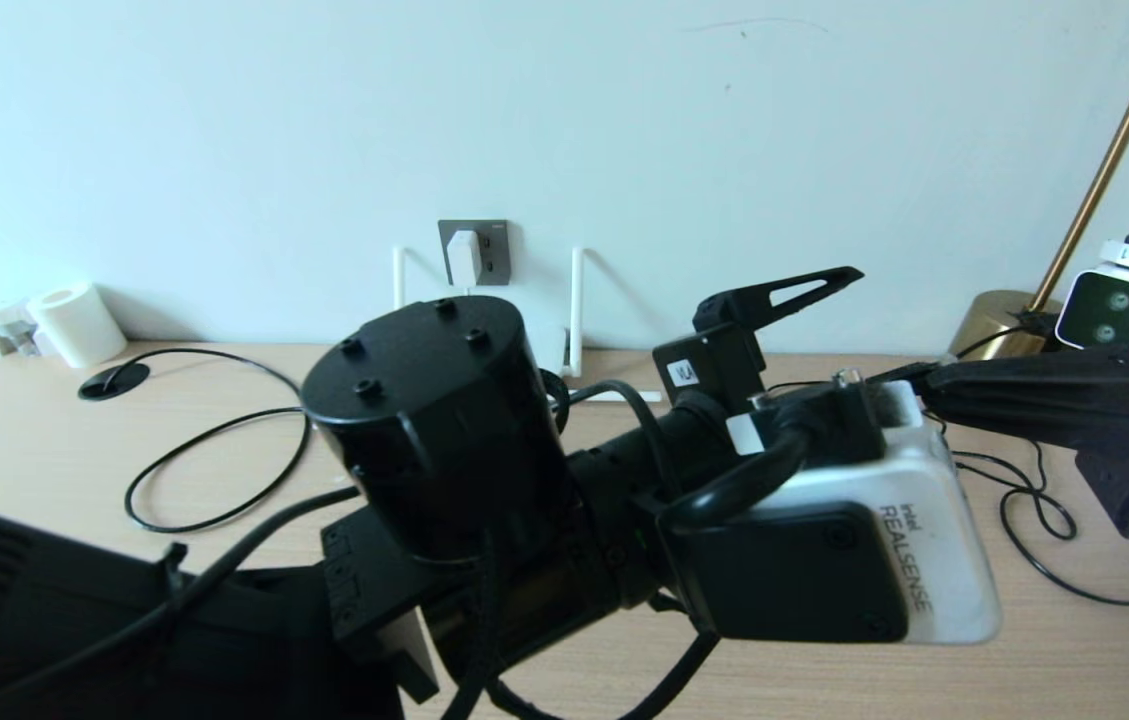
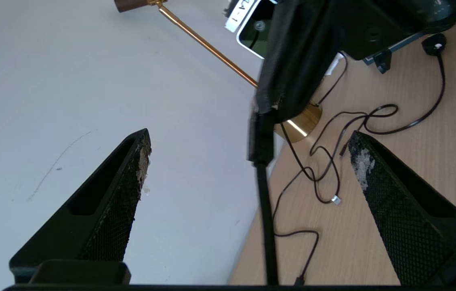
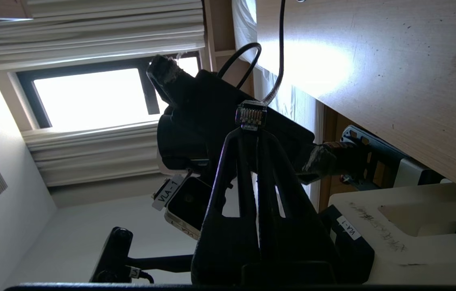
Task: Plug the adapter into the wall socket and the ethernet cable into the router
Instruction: Hand it to the other hand
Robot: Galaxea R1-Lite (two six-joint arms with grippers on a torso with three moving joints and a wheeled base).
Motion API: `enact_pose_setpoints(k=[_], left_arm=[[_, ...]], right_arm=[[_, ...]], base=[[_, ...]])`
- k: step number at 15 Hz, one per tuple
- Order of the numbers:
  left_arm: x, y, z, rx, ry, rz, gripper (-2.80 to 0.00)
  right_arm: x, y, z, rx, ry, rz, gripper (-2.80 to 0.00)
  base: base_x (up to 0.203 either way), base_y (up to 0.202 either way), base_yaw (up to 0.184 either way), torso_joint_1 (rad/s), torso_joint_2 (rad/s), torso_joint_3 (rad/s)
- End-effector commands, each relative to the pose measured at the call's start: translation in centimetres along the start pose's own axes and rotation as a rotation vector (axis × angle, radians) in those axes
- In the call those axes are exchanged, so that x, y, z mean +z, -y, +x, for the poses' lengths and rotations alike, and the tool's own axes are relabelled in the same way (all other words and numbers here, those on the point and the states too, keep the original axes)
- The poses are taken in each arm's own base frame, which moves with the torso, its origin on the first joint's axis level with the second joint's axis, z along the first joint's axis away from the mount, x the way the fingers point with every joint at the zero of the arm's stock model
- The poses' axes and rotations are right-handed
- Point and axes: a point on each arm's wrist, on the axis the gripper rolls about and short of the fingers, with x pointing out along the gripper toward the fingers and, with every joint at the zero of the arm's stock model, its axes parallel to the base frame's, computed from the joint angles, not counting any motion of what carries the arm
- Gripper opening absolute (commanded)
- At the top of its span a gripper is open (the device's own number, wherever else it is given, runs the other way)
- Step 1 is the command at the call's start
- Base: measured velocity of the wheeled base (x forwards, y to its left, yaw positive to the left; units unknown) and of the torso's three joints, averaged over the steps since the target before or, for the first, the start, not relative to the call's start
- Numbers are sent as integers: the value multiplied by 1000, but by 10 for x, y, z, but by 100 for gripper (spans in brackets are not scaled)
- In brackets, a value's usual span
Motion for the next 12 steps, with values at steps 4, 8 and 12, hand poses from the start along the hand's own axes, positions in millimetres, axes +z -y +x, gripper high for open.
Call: enact_pose_setpoints(k=[4,8,12], left_arm=[[-3,3,4,11,-16,3,0],[-3,2,4,12,-18,5,0],[-3,2,3,12,-18,5,0]], right_arm=[[-4,0,-2,5,-10,4,-280],[-4,0,-2,5,-10,4,-280],[-4,0,-2,5,-10,5,-280]], base=[[0,0,0,0,0,0],[0,0,0,0,0,0],[0,0,0,0,0,0]])
